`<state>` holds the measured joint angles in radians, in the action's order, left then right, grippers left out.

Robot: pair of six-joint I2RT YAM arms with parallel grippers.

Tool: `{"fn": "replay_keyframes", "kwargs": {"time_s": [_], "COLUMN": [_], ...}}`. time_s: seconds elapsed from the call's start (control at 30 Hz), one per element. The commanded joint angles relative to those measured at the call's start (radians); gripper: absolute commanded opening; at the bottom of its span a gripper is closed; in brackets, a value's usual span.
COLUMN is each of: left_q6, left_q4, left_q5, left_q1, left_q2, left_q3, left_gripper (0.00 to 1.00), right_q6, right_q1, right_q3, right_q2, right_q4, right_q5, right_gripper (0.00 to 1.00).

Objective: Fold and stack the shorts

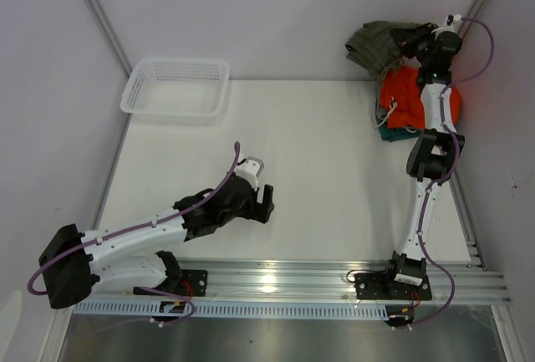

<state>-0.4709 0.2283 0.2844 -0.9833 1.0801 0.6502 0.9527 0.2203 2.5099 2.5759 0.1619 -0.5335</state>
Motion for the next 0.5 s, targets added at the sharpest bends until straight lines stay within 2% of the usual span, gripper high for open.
{"fn": "replay_keyframes", "kwargs": {"time_s": [0.0, 0.13, 0.47], "left_q6": [-0.006, -0.003, 0.003], "left_q4": [-0.001, 0.011, 0.008], "left_q5": [0.007, 0.012, -0.001], "left_q1": [0.008, 0.006, 0.006], "left_q2": [-0.017, -0.026, 0.004], "left_q3": [0.029, 0.025, 0.052], "left_gripper": [0.89, 0.89, 0.89], "right_q6": [0.055, 0.136, 0.152], "right_q1": [0.036, 0.082, 0.155], "right_q3": [0.047, 0.047, 0.026], "right_q2": [-0.008, 0.024, 0.009], "right_q4": [0.185, 0.293, 0.312], "right_q5": [0.056, 0.04, 0.038], "right_gripper": [0.0, 0.0, 0.0]}}
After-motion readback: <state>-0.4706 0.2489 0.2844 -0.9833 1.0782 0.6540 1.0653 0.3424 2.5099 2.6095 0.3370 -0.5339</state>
